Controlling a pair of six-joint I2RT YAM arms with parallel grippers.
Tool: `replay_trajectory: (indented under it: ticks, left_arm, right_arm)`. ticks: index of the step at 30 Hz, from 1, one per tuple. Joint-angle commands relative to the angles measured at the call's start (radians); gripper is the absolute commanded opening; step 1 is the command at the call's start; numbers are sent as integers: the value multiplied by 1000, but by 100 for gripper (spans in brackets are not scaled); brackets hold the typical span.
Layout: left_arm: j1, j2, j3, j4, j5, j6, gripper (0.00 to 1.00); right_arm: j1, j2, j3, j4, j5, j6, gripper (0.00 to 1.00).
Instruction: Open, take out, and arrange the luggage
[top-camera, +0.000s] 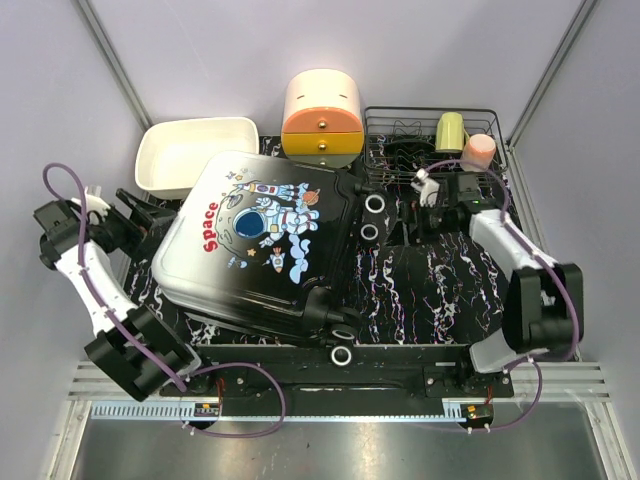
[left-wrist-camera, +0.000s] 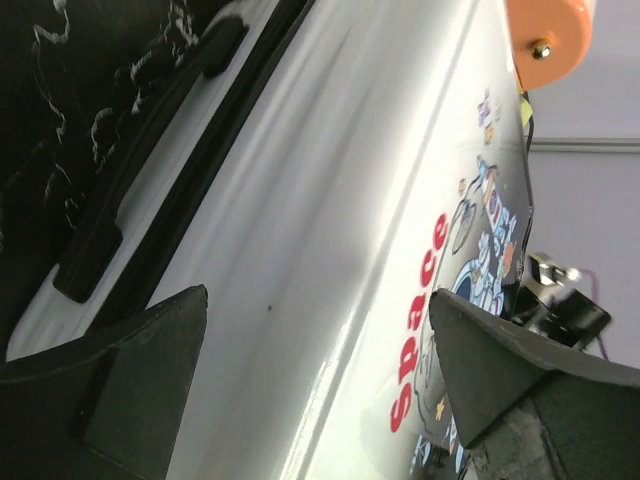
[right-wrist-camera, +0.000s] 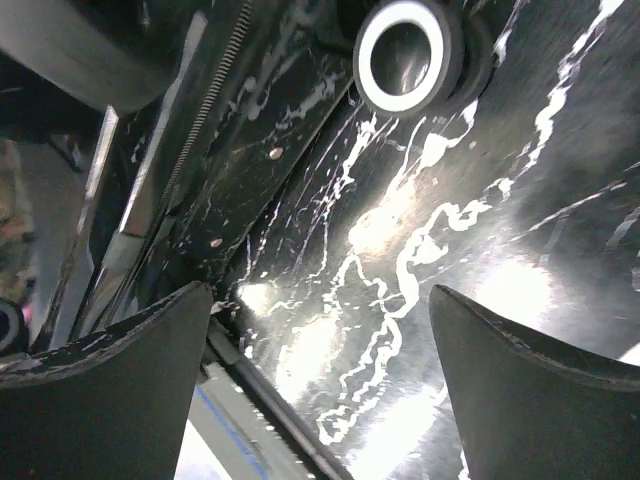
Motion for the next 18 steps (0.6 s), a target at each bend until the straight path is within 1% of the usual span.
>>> replay_trajectory:
  ticks: [1, 2, 4, 5, 6, 9, 11, 12, 13, 14, 16, 18]
  left_arm:
    - [5, 29, 175, -147, 21, 103, 98]
    - [13, 22, 181, -171, 30, 112, 98]
    - [65, -17, 161, -218, 67, 103, 99]
    - [84, -31, 149, -231, 79, 95, 99]
    - [127, -46, 131, -245, 90, 92, 99]
    - [196, -89, 112, -324, 108, 104, 99]
    - [217, -109, 111, -405, 117, 143, 99]
    - [227, -113, 111, -435, 116, 172, 99]
    - [229, -113, 111, -491, 116, 187, 99]
    - [233, -114, 108, -513, 117, 204, 99]
    - [249, -146, 95, -518, 107, 196, 99]
    - [253, -168, 85, -518, 105, 186, 99]
  right_arm:
    - [-29, -169, 80, -85, -14, -261, 100]
    - [-29, -204, 106, -96, -4, -300, 99]
    - [-29, -225, 139, -110, 19, -401, 100]
    - [-29, -229, 175, -108, 30, -423, 100]
    - [-27, -223, 195, -99, 38, -460, 100]
    - [-12, -177, 294, -91, 72, -515, 100]
    - [-3, -136, 364, -94, 73, -534, 100]
    - [16, -120, 386, -122, 66, -584, 100]
    - [30, -102, 406, -142, 78, -620, 100]
    - [52, -67, 438, -163, 99, -659, 100]
    - [99, -45, 450, -186, 142, -759, 100]
    - [122, -15, 456, -186, 168, -804, 100]
